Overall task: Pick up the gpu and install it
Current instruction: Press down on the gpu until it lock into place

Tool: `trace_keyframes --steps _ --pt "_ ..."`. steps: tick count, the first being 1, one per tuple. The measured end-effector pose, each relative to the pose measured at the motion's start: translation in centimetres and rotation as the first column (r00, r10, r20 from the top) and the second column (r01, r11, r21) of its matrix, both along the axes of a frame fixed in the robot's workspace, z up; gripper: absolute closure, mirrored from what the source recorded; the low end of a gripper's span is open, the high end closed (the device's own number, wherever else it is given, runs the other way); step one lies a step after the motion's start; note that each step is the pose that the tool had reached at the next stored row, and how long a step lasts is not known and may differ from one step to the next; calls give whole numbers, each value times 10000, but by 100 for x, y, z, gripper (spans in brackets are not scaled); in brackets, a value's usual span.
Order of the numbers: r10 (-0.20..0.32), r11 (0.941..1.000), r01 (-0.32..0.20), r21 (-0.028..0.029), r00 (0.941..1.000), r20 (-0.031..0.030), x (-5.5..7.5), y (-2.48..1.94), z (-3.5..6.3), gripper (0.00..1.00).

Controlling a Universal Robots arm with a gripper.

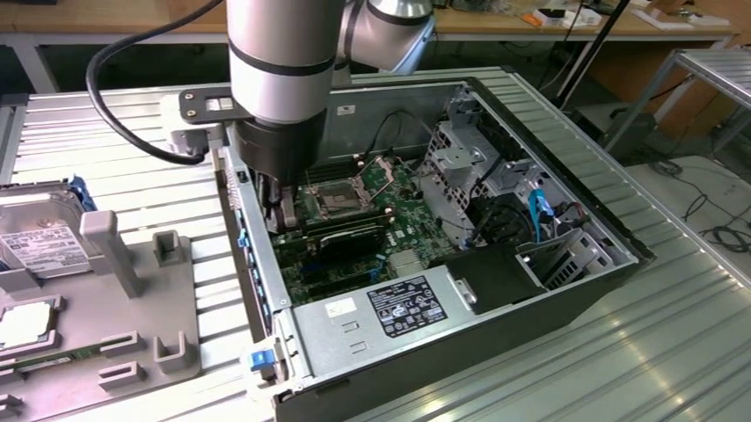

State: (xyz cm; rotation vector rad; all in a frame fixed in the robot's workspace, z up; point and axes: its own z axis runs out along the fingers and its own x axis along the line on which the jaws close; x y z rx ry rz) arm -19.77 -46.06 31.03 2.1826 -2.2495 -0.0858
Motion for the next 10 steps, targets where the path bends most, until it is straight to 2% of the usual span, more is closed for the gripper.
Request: trace_keyframes --steps 2,3,4,5,7,10 --pt "-22 10000 22 -21 10000 -24 0 1 125 89" --pt "-26 10000 26 30 10000 -21 5 0 145 89" --pt "-27 9999 27 120 10000 2 57 1 145 89" --pt "-27 9999 26 169 10000 27 96 1 148 89" --pt "-27 9997 25 238 9999 104 160 1 147 89" --pt "-29 9995 24 324 9999 148 269 1 147 89"
